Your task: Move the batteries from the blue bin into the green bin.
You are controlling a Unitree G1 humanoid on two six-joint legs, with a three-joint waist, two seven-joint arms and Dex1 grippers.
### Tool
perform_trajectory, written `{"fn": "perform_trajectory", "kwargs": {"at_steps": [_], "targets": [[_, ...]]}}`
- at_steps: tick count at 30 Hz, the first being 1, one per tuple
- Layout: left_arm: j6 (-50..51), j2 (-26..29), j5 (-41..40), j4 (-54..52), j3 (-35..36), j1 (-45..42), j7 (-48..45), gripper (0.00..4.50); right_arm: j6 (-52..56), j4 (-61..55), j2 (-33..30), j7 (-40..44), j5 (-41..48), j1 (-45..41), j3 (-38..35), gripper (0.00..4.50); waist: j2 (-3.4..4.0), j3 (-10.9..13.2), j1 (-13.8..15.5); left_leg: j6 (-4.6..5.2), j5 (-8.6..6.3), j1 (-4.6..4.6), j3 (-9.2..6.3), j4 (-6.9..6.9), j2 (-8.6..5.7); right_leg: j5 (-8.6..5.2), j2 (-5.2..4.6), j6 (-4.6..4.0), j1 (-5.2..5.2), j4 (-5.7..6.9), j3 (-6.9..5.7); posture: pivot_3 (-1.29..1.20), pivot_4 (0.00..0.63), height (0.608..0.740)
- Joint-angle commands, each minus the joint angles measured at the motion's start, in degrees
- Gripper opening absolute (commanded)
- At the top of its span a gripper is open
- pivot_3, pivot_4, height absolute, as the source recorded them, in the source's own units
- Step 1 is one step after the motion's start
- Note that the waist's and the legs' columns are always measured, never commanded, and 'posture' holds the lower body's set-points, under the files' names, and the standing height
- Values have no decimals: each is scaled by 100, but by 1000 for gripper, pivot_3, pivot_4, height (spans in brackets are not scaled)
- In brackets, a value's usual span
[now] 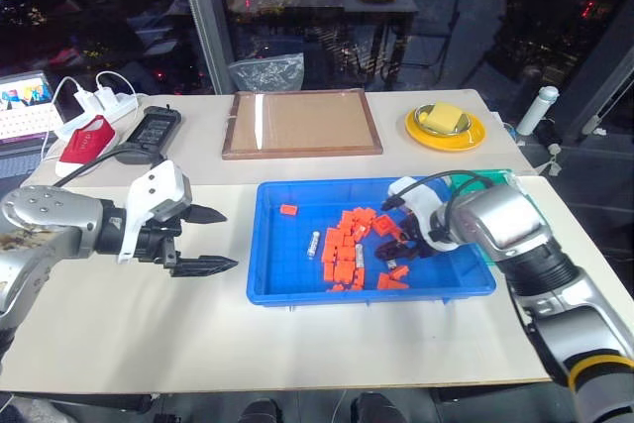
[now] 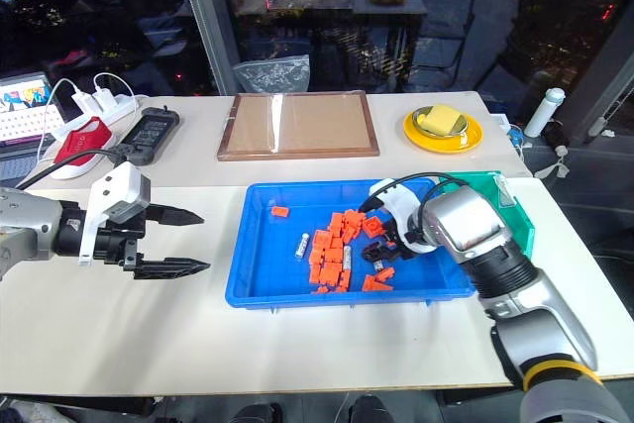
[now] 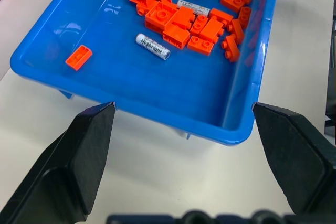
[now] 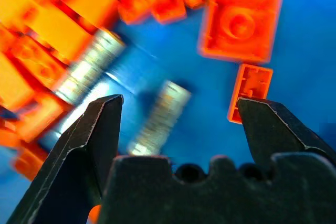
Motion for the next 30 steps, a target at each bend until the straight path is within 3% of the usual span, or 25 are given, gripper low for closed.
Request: {"fn": "perform_trajectory", "kwargs": {"at_steps": [1,7,15,22,30], "targets": [[-5,32,-61,-131,136,-63,-1,4500,-392,-104,-259,172,-165,-143,139,4014,0,0,-10,0,0,1,0,0,1,0,0,0,0,0,0,0,150,740],[8,19,-99,-93,105,-84,-10,4500,-634,83,-351,255,-290,-261,-15,4014,0,0,-32,0,0,5,1,-4,4,0,4,0,-2,2,1,0,150,740],[-15,31,-70,-60,68,-73,-26,4500,21,-464,-397,528,125,-447,-272,4014,-1,0,-18,0,0,3,1,-4,4,0,3,0,-2,2,0,0,150,740],[71,33,-167,-89,98,-44,-62,4500,790,-623,111,286,462,-329,-451,4014,-1,1,-28,0,0,3,1,-4,3,0,3,0,-2,2,1,0,150,740],[60,72,-157,-98,135,-12,-51,4500,717,-271,461,-148,315,-132,-310,4014,-1,1,-17,0,0,1,0,-4,2,0,2,-1,-2,3,1,0,150,740]]}}
